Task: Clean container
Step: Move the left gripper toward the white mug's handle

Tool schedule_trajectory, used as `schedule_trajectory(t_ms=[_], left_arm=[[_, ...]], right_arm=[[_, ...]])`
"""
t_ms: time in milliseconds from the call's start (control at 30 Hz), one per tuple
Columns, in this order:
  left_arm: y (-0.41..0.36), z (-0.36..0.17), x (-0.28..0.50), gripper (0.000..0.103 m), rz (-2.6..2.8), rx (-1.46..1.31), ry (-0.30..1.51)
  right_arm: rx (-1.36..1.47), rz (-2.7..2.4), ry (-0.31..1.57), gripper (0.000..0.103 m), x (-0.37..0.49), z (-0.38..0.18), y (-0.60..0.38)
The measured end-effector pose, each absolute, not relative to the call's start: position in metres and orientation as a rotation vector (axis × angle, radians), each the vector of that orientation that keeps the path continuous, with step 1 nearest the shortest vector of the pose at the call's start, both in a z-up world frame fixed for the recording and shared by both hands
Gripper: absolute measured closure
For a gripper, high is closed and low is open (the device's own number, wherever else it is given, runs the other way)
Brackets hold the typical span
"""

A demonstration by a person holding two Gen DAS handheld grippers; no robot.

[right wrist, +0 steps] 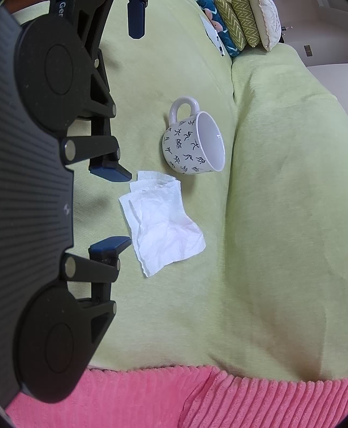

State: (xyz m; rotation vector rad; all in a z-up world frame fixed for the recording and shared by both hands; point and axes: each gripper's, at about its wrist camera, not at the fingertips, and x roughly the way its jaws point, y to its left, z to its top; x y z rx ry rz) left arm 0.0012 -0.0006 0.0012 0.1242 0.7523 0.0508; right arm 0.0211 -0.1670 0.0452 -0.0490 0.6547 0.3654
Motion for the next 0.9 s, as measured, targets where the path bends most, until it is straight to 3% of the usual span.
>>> schedule_trajectory(t_ms=[600, 900], left_arm=[[0.005, -0.007, 0.006, 0.001, 0.052, 0.094, 0.790], [0.028, -0.011, 0.009, 0.002, 0.012, -0.052, 0.862]], right_arm=[[-0.038, 0.365, 0.654, 0.063, 0.031, 0.039, -0.170], [-0.033, 0.358, 0.546, 0.062, 0.042, 0.042, -0.178]])
